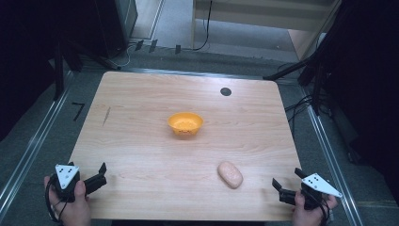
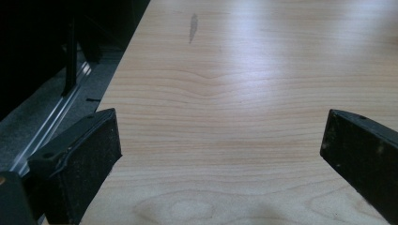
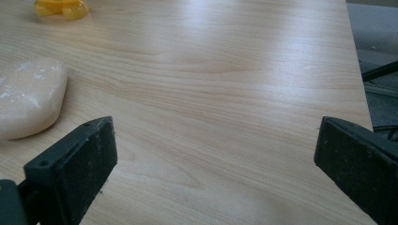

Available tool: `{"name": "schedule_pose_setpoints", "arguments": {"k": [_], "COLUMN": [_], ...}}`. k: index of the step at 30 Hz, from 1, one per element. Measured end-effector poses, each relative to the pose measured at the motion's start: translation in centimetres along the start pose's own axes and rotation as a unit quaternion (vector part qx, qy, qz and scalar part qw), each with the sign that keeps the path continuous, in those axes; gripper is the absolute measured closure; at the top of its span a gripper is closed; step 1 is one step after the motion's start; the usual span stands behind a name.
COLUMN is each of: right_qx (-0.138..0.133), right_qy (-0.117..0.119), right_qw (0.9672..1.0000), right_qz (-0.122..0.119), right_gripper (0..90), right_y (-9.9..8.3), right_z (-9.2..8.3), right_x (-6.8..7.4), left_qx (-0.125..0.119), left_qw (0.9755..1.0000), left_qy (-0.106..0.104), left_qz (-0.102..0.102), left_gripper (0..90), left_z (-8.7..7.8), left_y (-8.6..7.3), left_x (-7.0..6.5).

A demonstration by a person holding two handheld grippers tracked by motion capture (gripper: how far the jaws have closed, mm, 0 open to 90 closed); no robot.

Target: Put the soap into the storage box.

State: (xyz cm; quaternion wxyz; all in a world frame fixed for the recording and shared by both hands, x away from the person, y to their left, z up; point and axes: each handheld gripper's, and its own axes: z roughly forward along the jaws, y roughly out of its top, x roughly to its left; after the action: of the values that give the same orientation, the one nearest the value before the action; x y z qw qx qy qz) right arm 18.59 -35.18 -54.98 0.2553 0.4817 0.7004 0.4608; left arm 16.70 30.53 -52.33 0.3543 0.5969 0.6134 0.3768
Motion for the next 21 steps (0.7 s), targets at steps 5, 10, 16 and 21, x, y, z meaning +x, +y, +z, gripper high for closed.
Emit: {"name": "schedule_pose_setpoints", "arguments": {"k": [5, 10, 16, 21], "right_qx": [0.006, 0.018, 0.068, 0.095], "right_qy": [-0.006, -0.003, 0.012, 0.029], "right_qw": [0.9998, 0.9994, 0.9961, 0.9928], "right_qz": [-0.019, -0.028, -0.055, -0.067], "right_gripper": [0.4, 0.4, 0.4, 0.4], "right_y": [0.0, 0.1, 0.4, 0.6], "right_z": [0.1, 0.4, 1.3, 1.6], "right_x": [0.6, 1.1, 1.9, 2.2], "left_qx": [-0.002, -0.016, -0.012, -0.003], "left_qw": [1.0, 0.9997, 0.9999, 1.0], "left_qy": [-0.004, 0.018, 0.006, 0.008], "left_qz": [-0.005, -0.001, -0.001, 0.003], "left_gripper": [0.0, 0.0, 0.0, 0.0], "left_z": [-0.1, -0.3, -0.1, 0.1], "left_y": [0.0, -0.2, -0.1, 0.1], "left_x": [0.1, -0.3, -0.1, -0.2]}}
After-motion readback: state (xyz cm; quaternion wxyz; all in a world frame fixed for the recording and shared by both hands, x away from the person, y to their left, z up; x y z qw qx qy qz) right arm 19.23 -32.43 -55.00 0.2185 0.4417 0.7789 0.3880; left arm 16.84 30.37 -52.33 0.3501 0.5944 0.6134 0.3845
